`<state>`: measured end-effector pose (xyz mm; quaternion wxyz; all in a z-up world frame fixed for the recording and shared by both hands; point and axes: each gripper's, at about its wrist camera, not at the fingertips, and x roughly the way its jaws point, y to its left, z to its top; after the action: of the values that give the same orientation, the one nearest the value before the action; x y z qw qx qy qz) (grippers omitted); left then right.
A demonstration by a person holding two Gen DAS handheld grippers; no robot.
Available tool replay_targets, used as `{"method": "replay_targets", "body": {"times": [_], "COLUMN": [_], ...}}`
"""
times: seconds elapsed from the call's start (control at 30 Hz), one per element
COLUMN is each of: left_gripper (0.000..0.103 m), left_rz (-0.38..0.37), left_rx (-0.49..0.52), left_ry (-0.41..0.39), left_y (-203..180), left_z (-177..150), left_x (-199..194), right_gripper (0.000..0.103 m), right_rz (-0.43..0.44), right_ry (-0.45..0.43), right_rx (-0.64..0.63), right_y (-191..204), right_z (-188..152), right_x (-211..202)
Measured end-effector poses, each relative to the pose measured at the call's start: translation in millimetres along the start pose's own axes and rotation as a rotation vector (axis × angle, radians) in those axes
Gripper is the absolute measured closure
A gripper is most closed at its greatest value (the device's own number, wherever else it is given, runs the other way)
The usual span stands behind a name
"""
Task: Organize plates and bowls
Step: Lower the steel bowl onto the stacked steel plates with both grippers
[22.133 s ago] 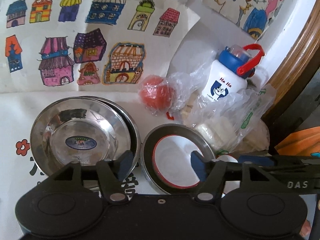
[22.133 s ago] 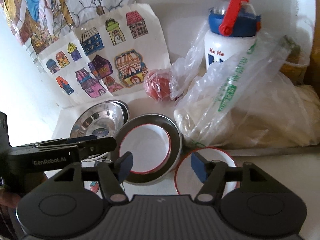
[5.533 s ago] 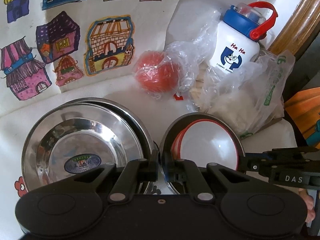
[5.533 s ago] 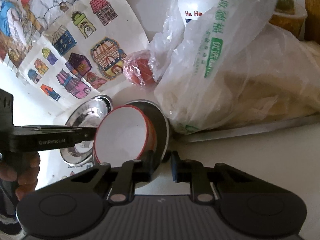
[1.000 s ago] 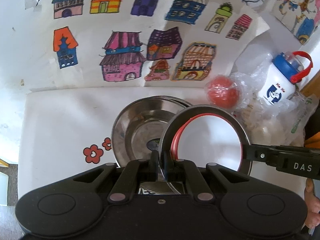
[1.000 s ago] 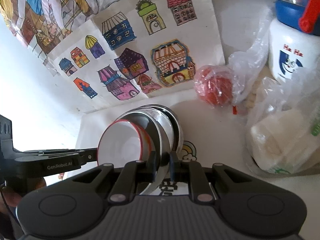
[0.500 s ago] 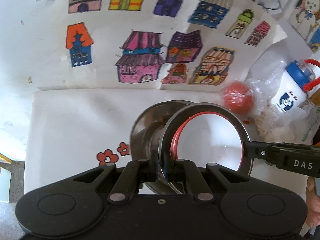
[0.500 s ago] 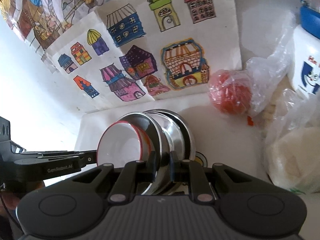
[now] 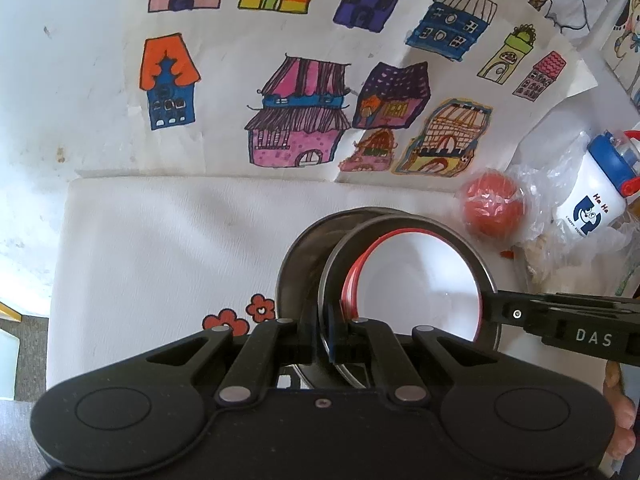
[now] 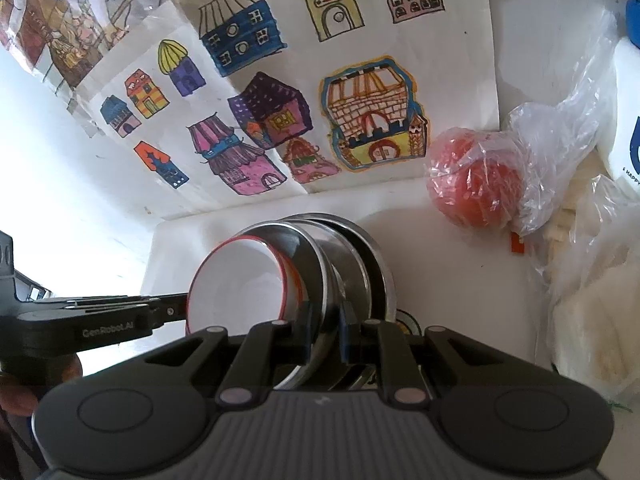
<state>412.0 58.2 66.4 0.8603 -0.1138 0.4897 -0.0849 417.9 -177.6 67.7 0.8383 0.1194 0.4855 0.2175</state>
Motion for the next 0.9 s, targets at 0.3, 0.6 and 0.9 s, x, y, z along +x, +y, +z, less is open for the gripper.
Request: {"method": "replay_targets", "body": {"times": [0.3, 0.6, 0.9], "left_gripper": [0.099, 0.098, 0.097], "left_rz": [0.015, 0.021, 0.015], "left_rx": [0.011, 0.02, 0.027], "left_ry": [-0.028, -0.046, -0.078], "left_y": [-1.8, -2.8, -3.5], "left_z": [-1.3, -2.4, -5.6], "left_x": [-2.1, -2.2, -4.0], "right_gripper": [0.088, 0.087, 0.085], "right_rz": [-0.003, -0.005, -0.002], "right_ry": [-0.006, -0.02, -0.047], "right_rx": [-0.015, -0.029, -0.043], "right_y": [0.2, 1.4, -2.5], "right_z": [1.0, 1.2, -4.7], "right_x": [2.6, 1.5, 1.6]}}
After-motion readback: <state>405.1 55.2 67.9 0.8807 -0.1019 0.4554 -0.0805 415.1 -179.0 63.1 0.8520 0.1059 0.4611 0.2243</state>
